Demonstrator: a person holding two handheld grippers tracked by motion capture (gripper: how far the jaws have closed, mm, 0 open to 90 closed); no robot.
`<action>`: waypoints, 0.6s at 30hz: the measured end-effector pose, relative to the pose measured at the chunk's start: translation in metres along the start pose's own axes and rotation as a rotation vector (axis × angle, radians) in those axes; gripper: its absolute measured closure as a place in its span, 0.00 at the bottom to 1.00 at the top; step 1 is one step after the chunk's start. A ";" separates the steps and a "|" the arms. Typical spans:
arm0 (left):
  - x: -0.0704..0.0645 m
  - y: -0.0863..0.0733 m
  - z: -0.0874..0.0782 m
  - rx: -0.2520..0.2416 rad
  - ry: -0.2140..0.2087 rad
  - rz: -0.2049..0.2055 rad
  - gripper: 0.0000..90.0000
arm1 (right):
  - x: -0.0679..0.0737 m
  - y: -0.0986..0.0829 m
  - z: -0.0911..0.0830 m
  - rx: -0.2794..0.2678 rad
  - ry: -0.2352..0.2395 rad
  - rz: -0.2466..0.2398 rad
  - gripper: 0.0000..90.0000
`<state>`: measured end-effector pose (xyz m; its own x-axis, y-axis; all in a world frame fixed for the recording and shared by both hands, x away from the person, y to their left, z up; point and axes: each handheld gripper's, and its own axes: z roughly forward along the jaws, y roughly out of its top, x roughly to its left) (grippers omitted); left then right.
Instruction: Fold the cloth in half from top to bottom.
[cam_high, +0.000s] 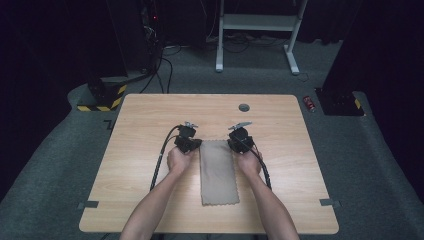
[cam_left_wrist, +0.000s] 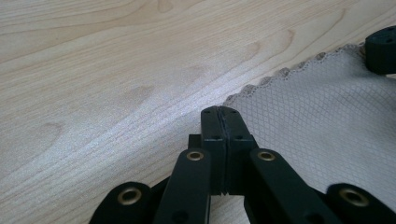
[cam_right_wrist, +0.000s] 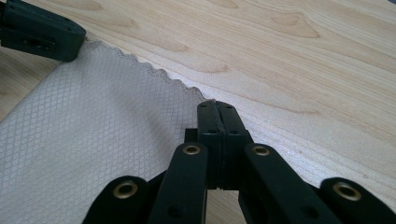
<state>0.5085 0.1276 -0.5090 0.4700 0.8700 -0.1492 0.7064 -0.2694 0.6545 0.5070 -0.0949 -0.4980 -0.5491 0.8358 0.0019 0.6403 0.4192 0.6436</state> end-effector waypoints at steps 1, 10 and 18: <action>0.001 0.000 -0.001 -0.003 -0.002 0.005 0.99 | 0.000 0.000 0.000 0.000 0.002 -0.002 1.00; 0.004 0.001 -0.006 -0.020 -0.025 0.001 0.99 | -0.001 0.001 -0.003 -0.010 0.007 -0.004 1.00; 0.002 0.018 -0.017 -0.052 -0.064 -0.003 0.99 | -0.007 0.006 -0.013 -0.047 -0.004 0.020 1.00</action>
<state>0.5136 0.1310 -0.4849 0.5019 0.8422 -0.1970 0.6802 -0.2435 0.6914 0.5073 -0.1029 -0.4843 -0.5341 0.8454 0.0117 0.6253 0.3857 0.6784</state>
